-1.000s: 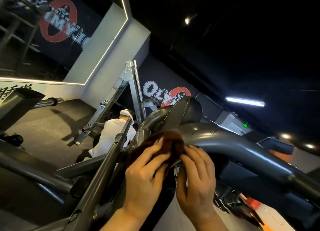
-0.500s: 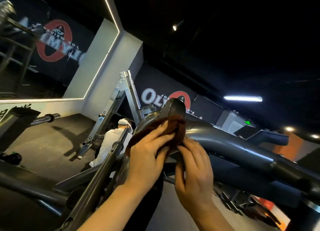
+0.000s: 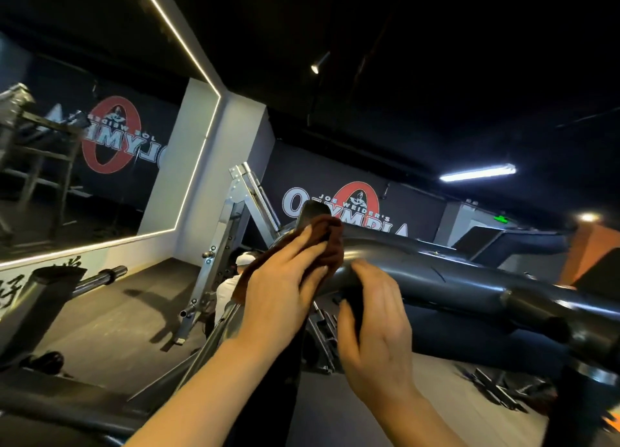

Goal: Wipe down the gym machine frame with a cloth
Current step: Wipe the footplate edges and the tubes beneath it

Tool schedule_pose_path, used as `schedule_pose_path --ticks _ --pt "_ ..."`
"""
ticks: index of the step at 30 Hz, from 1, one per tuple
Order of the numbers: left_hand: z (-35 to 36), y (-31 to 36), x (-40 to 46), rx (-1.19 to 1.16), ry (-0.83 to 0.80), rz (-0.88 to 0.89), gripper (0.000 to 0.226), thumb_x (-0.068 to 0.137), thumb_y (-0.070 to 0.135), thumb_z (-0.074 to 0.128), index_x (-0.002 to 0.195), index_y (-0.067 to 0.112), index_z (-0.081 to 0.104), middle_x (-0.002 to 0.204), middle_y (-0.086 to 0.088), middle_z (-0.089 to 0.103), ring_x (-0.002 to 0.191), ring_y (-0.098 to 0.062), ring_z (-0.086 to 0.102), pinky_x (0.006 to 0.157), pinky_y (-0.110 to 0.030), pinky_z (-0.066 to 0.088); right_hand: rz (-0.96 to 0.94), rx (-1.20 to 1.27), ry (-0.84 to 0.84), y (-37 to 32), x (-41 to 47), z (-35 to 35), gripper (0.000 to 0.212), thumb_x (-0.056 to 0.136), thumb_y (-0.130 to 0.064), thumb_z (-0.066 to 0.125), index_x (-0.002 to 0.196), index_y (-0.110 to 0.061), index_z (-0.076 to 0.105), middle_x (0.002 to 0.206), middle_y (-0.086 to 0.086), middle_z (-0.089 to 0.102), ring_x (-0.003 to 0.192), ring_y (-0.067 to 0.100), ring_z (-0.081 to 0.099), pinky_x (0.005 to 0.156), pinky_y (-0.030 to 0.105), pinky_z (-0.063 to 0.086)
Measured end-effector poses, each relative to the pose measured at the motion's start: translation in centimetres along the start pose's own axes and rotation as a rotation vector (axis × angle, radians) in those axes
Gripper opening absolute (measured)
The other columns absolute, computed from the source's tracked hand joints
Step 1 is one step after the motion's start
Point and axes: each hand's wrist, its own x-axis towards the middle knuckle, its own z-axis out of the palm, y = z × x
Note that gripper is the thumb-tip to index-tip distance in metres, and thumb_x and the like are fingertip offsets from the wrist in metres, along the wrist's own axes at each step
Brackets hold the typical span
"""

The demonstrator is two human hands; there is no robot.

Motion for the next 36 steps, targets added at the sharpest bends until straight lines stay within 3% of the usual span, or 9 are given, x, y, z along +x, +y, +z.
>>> schedule_pose_path --ticks 8,11,15,18,20,23,27,31,36 --pt "1.8 4.4 3.6 0.142 -0.171 0.059 0.057 0.089 0.051 0.03 0.125 0.024 0.065 0.144 0.004 0.051 0.119 -0.021 0.058 0.096 -0.037 0.048 0.049 0.031 0.138 0.5 0.3 -1.4 0.033 0.088 -0.015 0.049 0.119 -0.007 0.059 0.119 0.005 0.061 0.116 0.007 0.049 0.103 0.016 0.036" --pt "1.7 5.0 4.2 0.104 -0.247 0.062 0.046 0.095 0.043 0.039 0.132 0.023 0.059 0.143 0.005 0.051 0.125 -0.017 0.053 0.101 -0.028 0.04 0.057 0.078 0.221 -0.1 2.3 -1.0 0.035 0.094 -0.019 0.046 0.122 -0.003 0.059 0.125 0.01 0.057 0.12 0.011 0.047 0.105 0.021 0.036" --pt "-0.7 3.4 4.2 -0.226 -0.244 -0.126 0.047 0.101 0.006 0.043 0.146 0.015 0.034 0.137 0.013 0.047 0.121 0.005 0.049 0.09 0.003 0.029 0.103 0.011 -0.172 -3.3 6.6 0.5 0.062 0.097 -0.049 0.012 0.148 -0.024 0.037 0.147 0.0 0.046 0.141 0.018 0.032 0.119 0.038 0.019" --pt "-2.5 1.0 2.9 -0.626 -0.045 -0.327 0.053 0.098 0.0 0.049 0.143 0.022 0.036 0.125 0.024 0.047 0.109 0.022 0.048 0.088 -0.002 0.041 0.143 -0.307 -0.412 -3.9 7.5 2.5 0.079 0.086 -0.061 -0.009 0.146 -0.037 0.037 0.149 -0.003 0.045 0.146 0.025 0.02 0.118 0.05 0.011" --pt "-2.8 -1.9 1.0 -0.566 0.114 -0.419 0.049 0.091 -0.004 0.056 0.132 0.023 0.051 0.124 0.015 0.056 0.116 0.007 0.052 0.099 -0.016 0.046 0.134 -0.543 -0.408 -3.8 7.1 3.5 0.072 0.091 -0.058 0.007 0.118 -0.028 0.066 0.139 0.004 0.055 0.142 0.034 0.028 0.112 0.057 0.02" --pt "-2.6 -4.7 -1.8 -0.385 0.07 -0.497 0.029 0.092 0.008 0.058 0.112 0.03 0.06 0.111 0.009 0.064 0.108 -0.008 0.059 0.096 -0.017 0.042 0.078 -0.608 -0.329 -3.8 6.3 4.3 0.048 0.094 -0.043 0.031 0.089 -0.022 0.073 0.113 0.006 0.069 0.132 0.036 0.045 0.107 0.057 0.033" --pt "-1.8 -4.4 -3.4 -0.364 0.058 -0.455 0.027 0.098 0.02 0.049 0.105 0.044 0.056 0.098 0.025 0.058 0.093 0.004 0.054 0.079 0.003 0.032 -0.221 -0.508 -0.383 -3.7 4.4 4.7 0.031 0.095 -0.035 0.042 0.103 -0.022 0.069 0.12 0.0 0.065 0.133 0.027 0.044 0.112 0.047 0.031" --pt "-1.0 -4.4 -4.8 -0.268 0.038 -0.381 0.041 0.089 0.055 0.033 0.128 0.051 0.046 0.117 0.022 0.06 0.108 -0.003 0.058 0.09 -0.026 0.045 -0.397 -0.499 -0.38 -1.5 4.5 3.0 0.034 0.094 -0.037 0.048 0.115 -0.02 0.067 0.131 0.002 0.06 0.134 0.029 0.044 0.11 0.041 0.028" --pt "-0.7 -4.6 -5.4 -0.074 -0.103 -0.355 0.085 0.076 0.083 0.031 0.146 0.036 0.034 0.141 0.012 0.049 0.125 -0.011 0.05 0.099 -0.039 0.046 0.219 -0.645 -0.206 2.6 5.6 -1.1 0.052 0.092 -0.06 0.026 0.117 -0.03 0.06 0.139 0.007 0.051 0.137 0.033 0.035 0.106 0.054 0.029"
